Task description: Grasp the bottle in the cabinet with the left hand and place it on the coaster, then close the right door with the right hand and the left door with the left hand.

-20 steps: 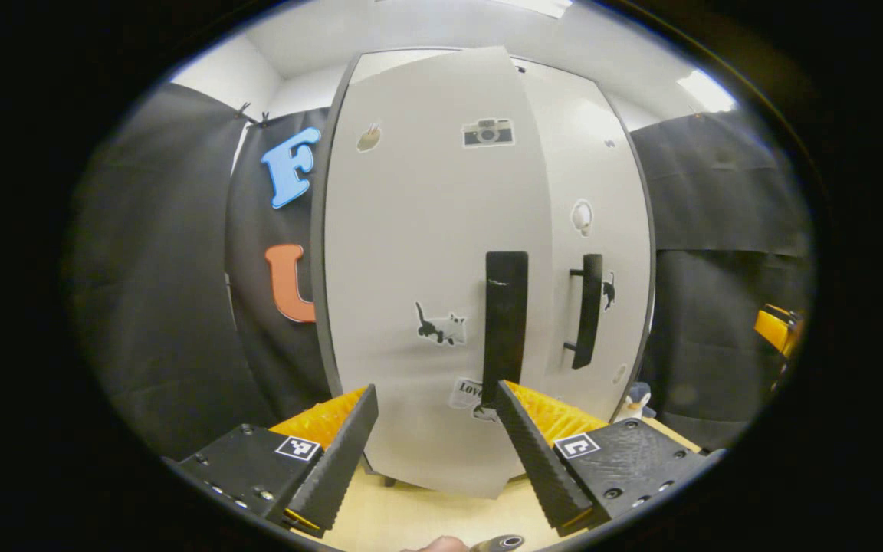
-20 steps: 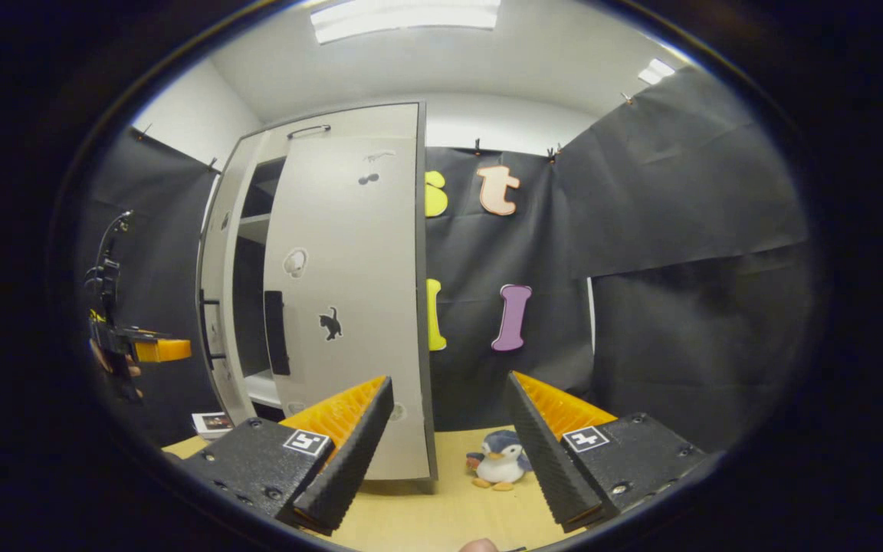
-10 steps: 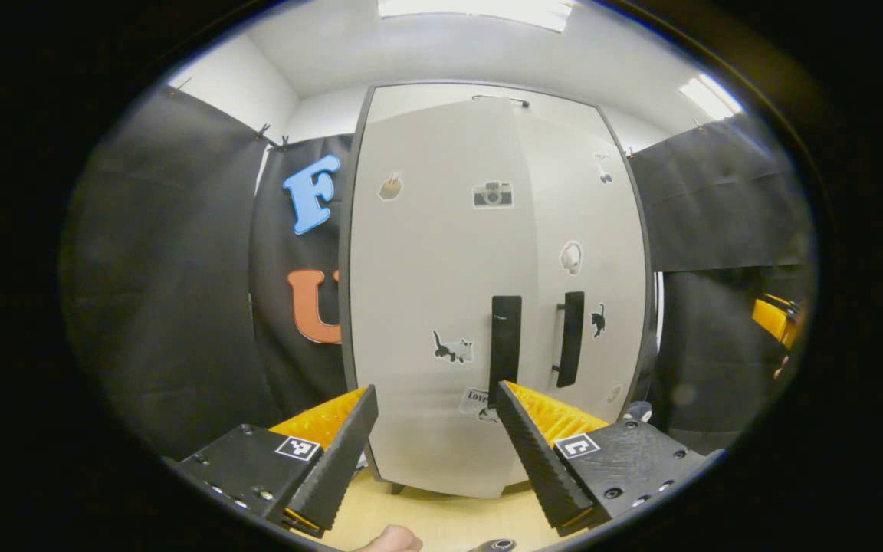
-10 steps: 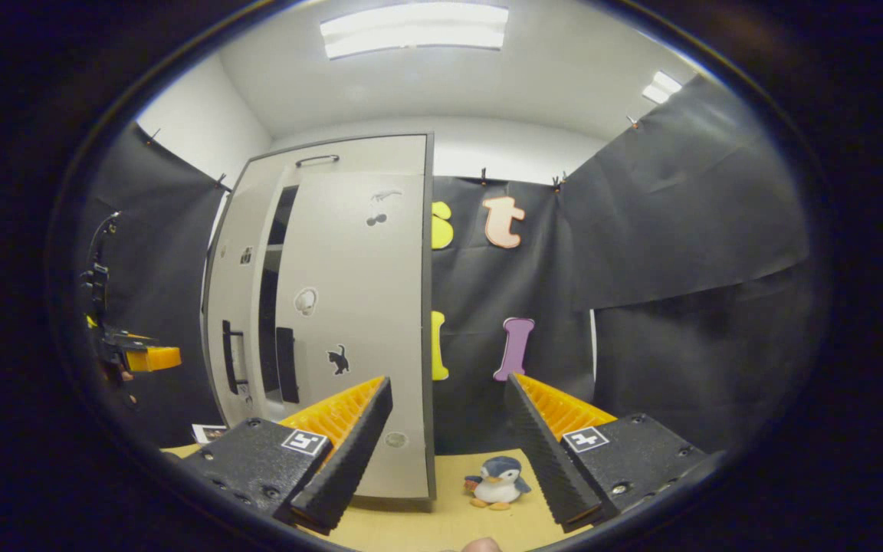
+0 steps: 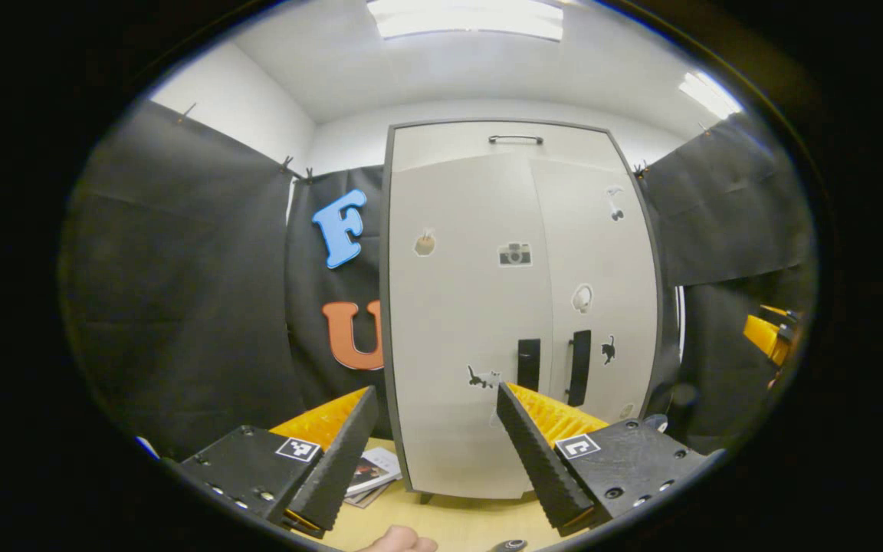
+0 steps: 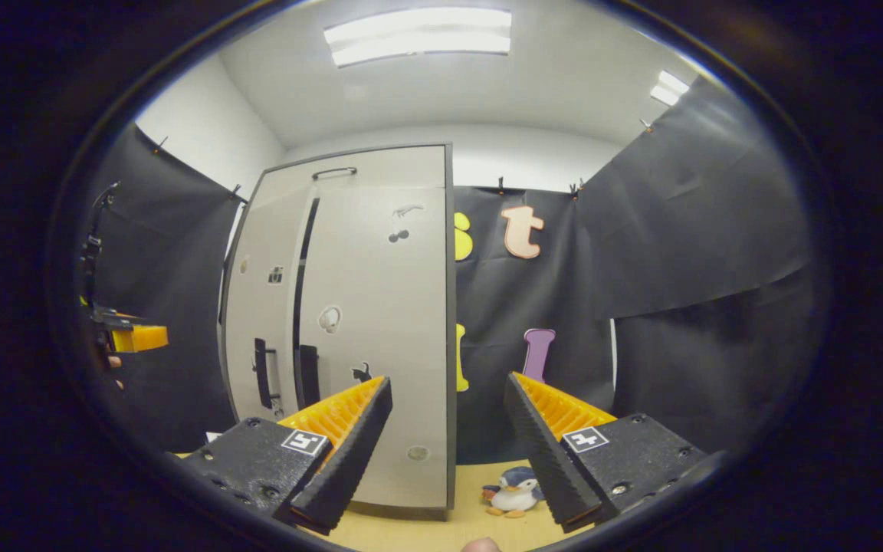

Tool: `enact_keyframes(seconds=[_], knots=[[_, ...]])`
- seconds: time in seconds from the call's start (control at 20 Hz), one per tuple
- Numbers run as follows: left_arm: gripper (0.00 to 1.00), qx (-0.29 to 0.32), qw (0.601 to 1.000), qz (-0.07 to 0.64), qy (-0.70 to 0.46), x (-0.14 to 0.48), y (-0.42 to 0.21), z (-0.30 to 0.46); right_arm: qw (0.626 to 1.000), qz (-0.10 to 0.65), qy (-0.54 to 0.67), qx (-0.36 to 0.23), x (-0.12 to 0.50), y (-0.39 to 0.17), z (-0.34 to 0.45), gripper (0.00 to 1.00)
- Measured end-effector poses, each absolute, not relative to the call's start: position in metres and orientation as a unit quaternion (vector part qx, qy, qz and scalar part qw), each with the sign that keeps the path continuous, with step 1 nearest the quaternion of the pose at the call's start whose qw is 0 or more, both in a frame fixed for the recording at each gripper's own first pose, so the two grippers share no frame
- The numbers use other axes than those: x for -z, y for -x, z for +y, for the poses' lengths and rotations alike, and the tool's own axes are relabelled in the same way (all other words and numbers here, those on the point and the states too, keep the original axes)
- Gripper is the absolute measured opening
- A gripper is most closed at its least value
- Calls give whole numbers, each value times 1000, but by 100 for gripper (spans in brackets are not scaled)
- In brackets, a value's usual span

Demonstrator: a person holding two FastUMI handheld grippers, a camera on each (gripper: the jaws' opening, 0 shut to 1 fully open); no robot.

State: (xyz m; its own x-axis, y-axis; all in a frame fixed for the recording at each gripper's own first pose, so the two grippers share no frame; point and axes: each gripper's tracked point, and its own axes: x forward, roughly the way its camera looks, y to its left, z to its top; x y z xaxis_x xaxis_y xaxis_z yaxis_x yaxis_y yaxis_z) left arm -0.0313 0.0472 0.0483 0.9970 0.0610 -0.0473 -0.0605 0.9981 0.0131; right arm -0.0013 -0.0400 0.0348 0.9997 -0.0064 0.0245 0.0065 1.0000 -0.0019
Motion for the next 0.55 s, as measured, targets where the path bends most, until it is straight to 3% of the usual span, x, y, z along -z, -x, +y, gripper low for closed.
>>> enact_keyframes(seconds=[0.25, 0.3, 0.35, 0.55], knots=[[100, -64, 998, -11, -8, -73, 44, 63, 1000, -16, 0, -6, -38, -2, -32, 96], [92, -71, 997, -11, -13, -71, 46, 66, 1000, -7, 2, -3, -32, -3, -34, 94], [100, -74, 997, -11, -16, -68, 46, 65, 1000, -2, 1, -3, -29, -3, -33, 97], [100, -74, 997, -21, -17, -75, 47, 65, 1000, -5, 6, -7, -33, -3, -31, 96]])
